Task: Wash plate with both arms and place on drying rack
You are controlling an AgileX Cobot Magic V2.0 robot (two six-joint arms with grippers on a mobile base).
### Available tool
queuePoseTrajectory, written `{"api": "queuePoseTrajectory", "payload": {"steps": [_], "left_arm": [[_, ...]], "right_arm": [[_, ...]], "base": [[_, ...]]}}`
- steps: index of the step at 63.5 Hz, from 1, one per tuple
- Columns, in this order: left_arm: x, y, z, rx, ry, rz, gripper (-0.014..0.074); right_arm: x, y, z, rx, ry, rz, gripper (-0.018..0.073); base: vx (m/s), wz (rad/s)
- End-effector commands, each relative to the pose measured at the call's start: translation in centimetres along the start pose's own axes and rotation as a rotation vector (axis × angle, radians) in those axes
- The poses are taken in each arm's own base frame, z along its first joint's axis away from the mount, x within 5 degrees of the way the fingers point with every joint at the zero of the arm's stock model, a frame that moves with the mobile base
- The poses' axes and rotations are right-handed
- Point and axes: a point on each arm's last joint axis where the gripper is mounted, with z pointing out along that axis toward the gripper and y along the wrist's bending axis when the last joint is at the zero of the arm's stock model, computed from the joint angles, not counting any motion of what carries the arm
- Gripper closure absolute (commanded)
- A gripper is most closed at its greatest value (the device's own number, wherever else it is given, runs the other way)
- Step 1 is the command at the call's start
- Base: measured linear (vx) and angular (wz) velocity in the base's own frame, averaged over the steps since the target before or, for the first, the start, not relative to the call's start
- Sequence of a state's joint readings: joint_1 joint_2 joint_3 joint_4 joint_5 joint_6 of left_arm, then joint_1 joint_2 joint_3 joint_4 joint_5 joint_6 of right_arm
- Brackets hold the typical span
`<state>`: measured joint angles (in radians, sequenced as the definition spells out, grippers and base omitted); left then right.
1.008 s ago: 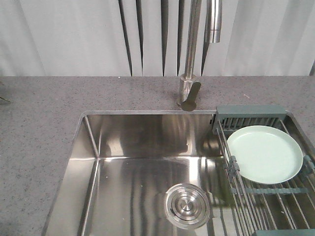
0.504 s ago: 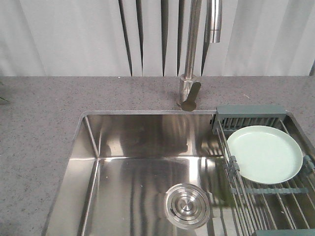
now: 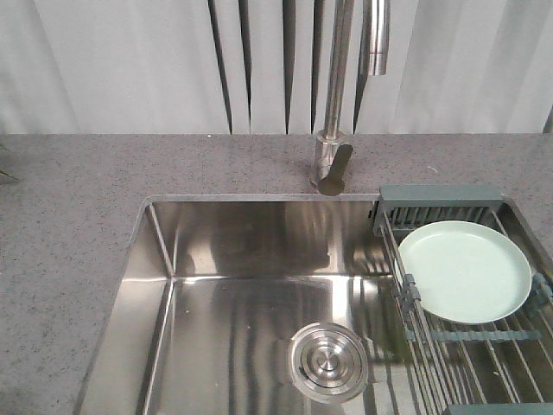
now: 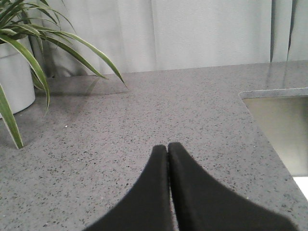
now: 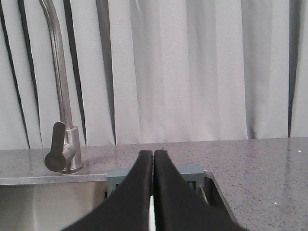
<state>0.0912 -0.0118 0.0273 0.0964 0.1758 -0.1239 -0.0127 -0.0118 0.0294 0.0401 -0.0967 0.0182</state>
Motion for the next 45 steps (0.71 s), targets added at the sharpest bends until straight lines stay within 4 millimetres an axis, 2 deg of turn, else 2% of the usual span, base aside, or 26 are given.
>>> {"api": "queuePoseTrajectory", "payload": {"steps": [1, 45], "left_arm": [[-1.59, -0.10, -0.34, 0.009, -0.110, -0.018, 0.0603], [-1.59, -0.10, -0.34, 0.009, -0.110, -0.018, 0.0603]], "right_arm": [[-0.72, 0.03, -0.07, -0.003, -0.083, -0.011, 0.0564], [-0.72, 0.03, -0.07, -0.003, -0.083, -0.011, 0.0564]], "base": [[0.00, 0.00], [0.00, 0.00]]}}
